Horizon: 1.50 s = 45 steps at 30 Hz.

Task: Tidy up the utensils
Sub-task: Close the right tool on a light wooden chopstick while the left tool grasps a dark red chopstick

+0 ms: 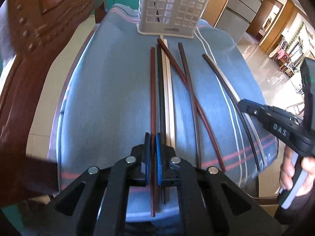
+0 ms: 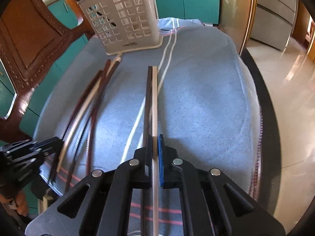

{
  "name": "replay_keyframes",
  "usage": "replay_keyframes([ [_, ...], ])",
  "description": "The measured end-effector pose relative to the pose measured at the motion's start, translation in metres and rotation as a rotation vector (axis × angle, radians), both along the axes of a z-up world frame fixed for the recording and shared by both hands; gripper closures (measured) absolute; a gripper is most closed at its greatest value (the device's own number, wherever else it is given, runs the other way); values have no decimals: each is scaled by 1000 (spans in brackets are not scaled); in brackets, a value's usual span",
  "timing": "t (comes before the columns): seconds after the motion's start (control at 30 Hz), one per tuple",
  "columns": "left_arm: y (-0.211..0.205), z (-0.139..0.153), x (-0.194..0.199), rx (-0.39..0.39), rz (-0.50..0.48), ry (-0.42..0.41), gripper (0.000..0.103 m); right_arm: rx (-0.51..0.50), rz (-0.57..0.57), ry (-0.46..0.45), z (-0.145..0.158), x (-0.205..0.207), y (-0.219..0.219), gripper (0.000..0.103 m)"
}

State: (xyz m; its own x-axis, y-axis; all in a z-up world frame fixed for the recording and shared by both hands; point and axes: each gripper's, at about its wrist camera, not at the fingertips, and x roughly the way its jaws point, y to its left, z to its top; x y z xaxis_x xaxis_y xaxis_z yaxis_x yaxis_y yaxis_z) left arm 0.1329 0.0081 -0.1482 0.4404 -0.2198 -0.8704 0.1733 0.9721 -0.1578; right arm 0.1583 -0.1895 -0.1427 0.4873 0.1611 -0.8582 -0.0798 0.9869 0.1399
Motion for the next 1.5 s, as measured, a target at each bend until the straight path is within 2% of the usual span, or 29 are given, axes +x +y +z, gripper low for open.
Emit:
replay_keyframes([
  [0.27,-2,-1,16,36,17,-13,94,-127,-11,-8,0,1,7,92],
  [0.47,-13,0,50,105,25,-31,87,-201,-9,-25,-3,9,10,80],
  [0.53,-13,0,57,111,34,-27,86,-200,-12,-22,-4,15,9,75],
  [0.73,-20,1,70,139,33,-26,83,-150,-27,-13,-5,33,1,72],
  [1.23,-23,2,77,147,32,-34,79,-146,-25,-31,-8,42,6,71],
  [1.5,-25,3,89,162,38,-18,71,-143,-15,-39,-8,45,6,70],
])
